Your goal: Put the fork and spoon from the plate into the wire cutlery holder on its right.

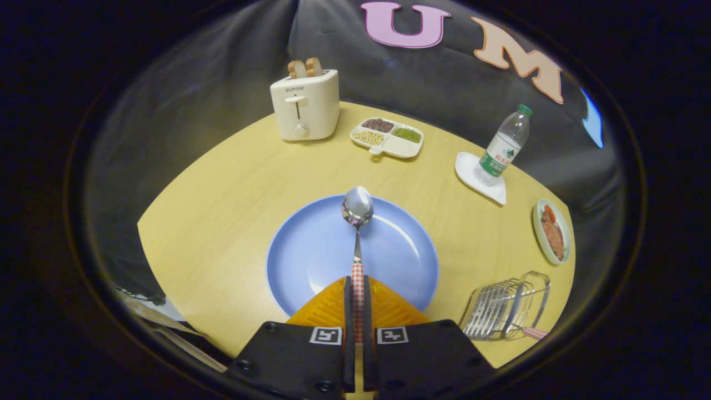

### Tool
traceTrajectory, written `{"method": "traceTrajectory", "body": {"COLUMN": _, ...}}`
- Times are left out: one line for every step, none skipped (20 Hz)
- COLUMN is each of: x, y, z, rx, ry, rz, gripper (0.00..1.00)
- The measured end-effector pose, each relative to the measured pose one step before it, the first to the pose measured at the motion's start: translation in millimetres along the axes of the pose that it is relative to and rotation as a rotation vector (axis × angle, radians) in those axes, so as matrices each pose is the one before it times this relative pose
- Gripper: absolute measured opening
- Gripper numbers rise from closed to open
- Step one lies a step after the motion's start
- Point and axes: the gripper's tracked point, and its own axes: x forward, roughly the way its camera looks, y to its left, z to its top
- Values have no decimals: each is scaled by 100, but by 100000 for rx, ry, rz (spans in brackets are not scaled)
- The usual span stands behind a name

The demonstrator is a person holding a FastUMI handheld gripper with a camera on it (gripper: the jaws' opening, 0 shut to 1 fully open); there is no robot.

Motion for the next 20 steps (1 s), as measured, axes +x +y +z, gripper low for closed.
{"method": "traceTrajectory", "body": {"x": -493, "y": -321, "z": 390, "rx": -260, "ry": 85, "rz": 840, "gripper": 9}}
{"method": "traceTrajectory", "body": {"x": -618, "y": -474, "z": 419, "rx": -171, "ry": -178, "rz": 470, "gripper": 9}}
{"method": "traceTrajectory", "body": {"x": -582, "y": -478, "z": 232, "rx": 90, "ry": 546, "rz": 692, "gripper": 9}}
{"method": "traceTrajectory", "body": {"x": -734, "y": -408, "z": 222, "rx": 664, "ry": 625, "rz": 617, "gripper": 9}}
{"method": "traceTrajectory", "body": {"x": -650, "y": -361, "z": 197, "rx": 590, "ry": 216, "rz": 906, "gripper": 9}}
{"method": "traceTrajectory", "body": {"x": -598, "y": -509, "z": 225, "rx": 106, "ry": 257, "rz": 375, "gripper": 9}}
{"method": "traceTrajectory", "body": {"x": -585, "y": -636, "z": -19, "rx": 155, "ry": 802, "rz": 305, "gripper": 9}}
{"method": "traceTrajectory", "body": {"x": -598, "y": -486, "z": -45, "rx": 1303, "ry": 1117, "rz": 1092, "gripper": 9}}
{"method": "traceTrajectory", "body": {"x": -543, "y": -357, "z": -413, "rx": 2203, "ry": 1059, "rz": 1602, "gripper": 9}}
{"method": "traceTrajectory", "body": {"x": -673, "y": -349, "z": -162, "rx": 1991, "ry": 1324, "rz": 1474, "gripper": 9}}
{"method": "traceTrajectory", "body": {"x": -669, "y": -617, "z": -6, "rx": 1119, "ry": 901, "rz": 508, "gripper": 9}}
{"method": "traceTrajectory", "body": {"x": -633, "y": -842, "z": -16, "rx": 24, "ry": 678, "rz": -319, "gripper": 9}}
{"method": "traceTrajectory", "body": {"x": -672, "y": -833, "z": -102, "rx": -521, "ry": 423, "rz": -706, "gripper": 9}}
{"method": "traceTrajectory", "body": {"x": -623, "y": -931, "z": -124, "rx": -742, "ry": 709, "rz": -1053, "gripper": 9}}
{"method": "traceTrajectory", "body": {"x": -579, "y": -852, "z": -168, "rx": -277, "ry": 737, "rz": -648, "gripper": 9}}
{"method": "traceTrajectory", "body": {"x": -523, "y": -732, "z": -228, "rx": 296, "ry": 1066, "rz": -42, "gripper": 9}}
{"method": "traceTrajectory", "body": {"x": -473, "y": -734, "z": -246, "rx": 217, "ry": 1084, "rz": -374, "gripper": 9}}
{"method": "traceTrajectory", "body": {"x": -431, "y": -856, "z": -232, "rx": -306, "ry": 1187, "rz": -738, "gripper": 9}}
{"method": "traceTrajectory", "body": {"x": -374, "y": -786, "z": -439, "rx": -644, "ry": 1508, "rz": -730, "gripper": 9}}
{"method": "traceTrajectory", "body": {"x": -364, "y": -794, "z": -340, "rx": -1013, "ry": 1423, "rz": -834, "gripper": 9}}
